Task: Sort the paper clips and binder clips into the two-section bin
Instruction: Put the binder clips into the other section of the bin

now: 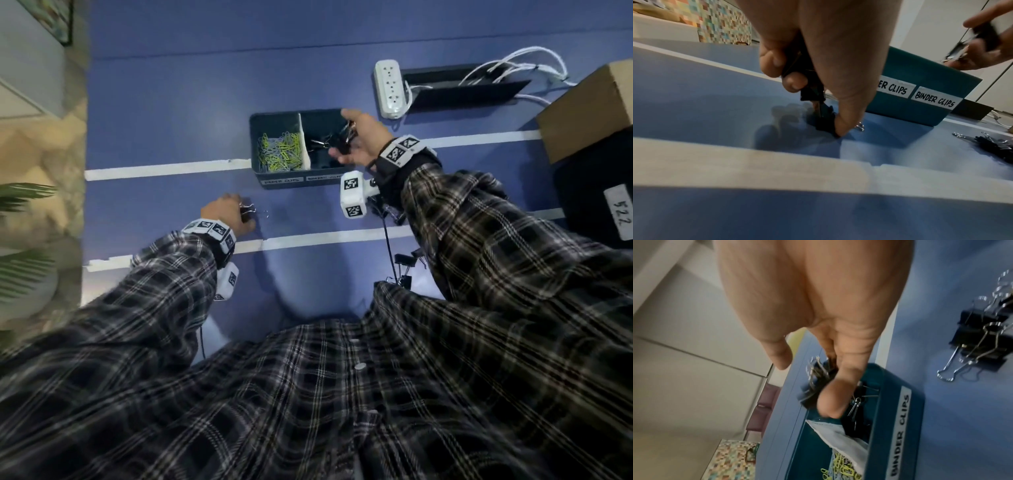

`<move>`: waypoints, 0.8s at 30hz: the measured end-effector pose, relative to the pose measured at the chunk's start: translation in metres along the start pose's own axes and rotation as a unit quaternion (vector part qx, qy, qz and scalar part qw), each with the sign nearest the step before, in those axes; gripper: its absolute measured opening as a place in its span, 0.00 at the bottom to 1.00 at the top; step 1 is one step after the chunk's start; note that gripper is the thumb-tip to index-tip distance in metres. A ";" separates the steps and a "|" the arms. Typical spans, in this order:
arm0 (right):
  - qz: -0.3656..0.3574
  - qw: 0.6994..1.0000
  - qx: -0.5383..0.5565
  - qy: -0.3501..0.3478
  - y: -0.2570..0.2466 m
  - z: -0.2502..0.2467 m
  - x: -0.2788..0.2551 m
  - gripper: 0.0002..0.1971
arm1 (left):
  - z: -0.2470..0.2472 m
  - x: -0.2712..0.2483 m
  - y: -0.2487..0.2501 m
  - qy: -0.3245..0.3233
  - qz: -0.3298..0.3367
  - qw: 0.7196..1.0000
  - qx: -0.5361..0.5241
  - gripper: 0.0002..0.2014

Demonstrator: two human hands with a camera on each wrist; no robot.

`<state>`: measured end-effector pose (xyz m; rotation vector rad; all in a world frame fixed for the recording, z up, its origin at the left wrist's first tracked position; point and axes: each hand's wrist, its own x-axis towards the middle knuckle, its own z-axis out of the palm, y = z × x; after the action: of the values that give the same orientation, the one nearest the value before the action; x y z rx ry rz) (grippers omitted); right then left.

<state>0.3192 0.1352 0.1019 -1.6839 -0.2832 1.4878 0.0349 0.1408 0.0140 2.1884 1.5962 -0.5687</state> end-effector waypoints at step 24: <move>-0.082 0.884 -0.284 0.362 0.202 -0.167 -0.070 0.12 | -0.074 0.042 0.179 0.145 0.138 0.960 -0.195 0.34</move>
<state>0.3786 -0.1082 -0.0027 -2.4783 -0.4580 0.5789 0.2249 0.1615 0.0651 2.1957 1.3522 0.1482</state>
